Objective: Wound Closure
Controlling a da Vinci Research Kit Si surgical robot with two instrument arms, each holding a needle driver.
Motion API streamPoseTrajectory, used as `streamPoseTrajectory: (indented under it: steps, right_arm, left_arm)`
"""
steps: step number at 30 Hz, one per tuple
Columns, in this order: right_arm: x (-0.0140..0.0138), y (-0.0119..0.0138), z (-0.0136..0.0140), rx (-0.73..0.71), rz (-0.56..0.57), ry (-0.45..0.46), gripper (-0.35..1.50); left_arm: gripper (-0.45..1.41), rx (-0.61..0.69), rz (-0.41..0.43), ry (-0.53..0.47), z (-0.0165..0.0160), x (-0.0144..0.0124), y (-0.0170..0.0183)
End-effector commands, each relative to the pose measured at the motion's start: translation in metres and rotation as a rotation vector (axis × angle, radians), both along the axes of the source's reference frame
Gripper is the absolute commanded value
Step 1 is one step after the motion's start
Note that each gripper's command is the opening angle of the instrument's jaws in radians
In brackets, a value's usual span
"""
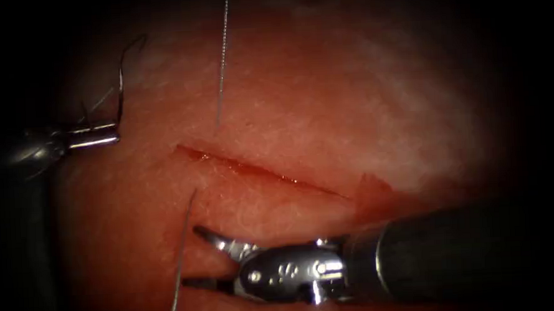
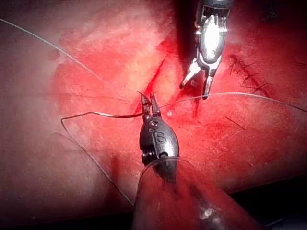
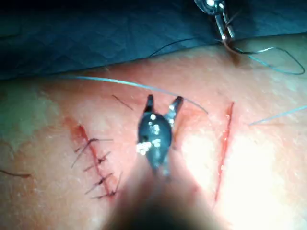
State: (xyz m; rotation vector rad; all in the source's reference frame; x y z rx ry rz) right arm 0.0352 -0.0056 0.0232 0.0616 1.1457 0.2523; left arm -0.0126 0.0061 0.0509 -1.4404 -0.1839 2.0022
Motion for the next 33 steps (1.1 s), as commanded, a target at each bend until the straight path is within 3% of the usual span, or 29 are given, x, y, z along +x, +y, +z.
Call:
streamPoseTrajectory:
  steps: [1,8,14,16,17,18,19,25,33]
  right_arm:
    - [0.0001,-0.0001,0.0019,0.0,0.013,-0.006,1.09]
    - [0.001,0.0022,0.0064,-0.02,0.047,-0.034,1.09]
    - [0.0029,0.0029,0.0093,-0.025,0.044,-0.03,0.84]
    - [0.0035,0.003,0.0099,-0.017,0.033,-0.028,0.59]
    - [0.0037,0.003,0.0101,-0.003,0.029,-0.025,0.34]
    - [0.0039,0.003,0.0102,0.0,0.017,-0.021,-0.06]
    - [0.004,0.0031,0.0103,0.005,0.002,-0.019,-0.35]
    - [0.0032,0.0026,0.0097,0.031,-0.019,-0.025,-0.35]
    - [0.0014,-0.0008,0.0035,0.041,-0.026,-0.011,-0.35]
  left_arm:
    - [-0.45,0.005,0.001,-0.002,0.0005,-0.0005,-0.0012]
    - [-0.45,0.01,-0.001,-0.003,0.0005,-0.0006,-0.0012]
    - [-0.45,0.01,-0.001,-0.003,0.0005,-0.0005,-0.0013]
    - [-0.45,0.01,-0.001,-0.003,0.0005,-0.0005,-0.0013]
    - [-0.45,0.01,-0.001,-0.003,0.0005,-0.0005,-0.0013]
    - [-0.45,0.01,-0.001,-0.003,0.0005,-0.0005,-0.0013]
    - [-0.45,0.01,-0.001,-0.003,0.0005,-0.0005,-0.0013]
    - [-0.45,0.01,0.0,-0.003,0.0005,-0.0005,-0.0013]
    - [-0.45,0.01,-0.001,-0.003,0.0005,-0.0005,-0.0013]
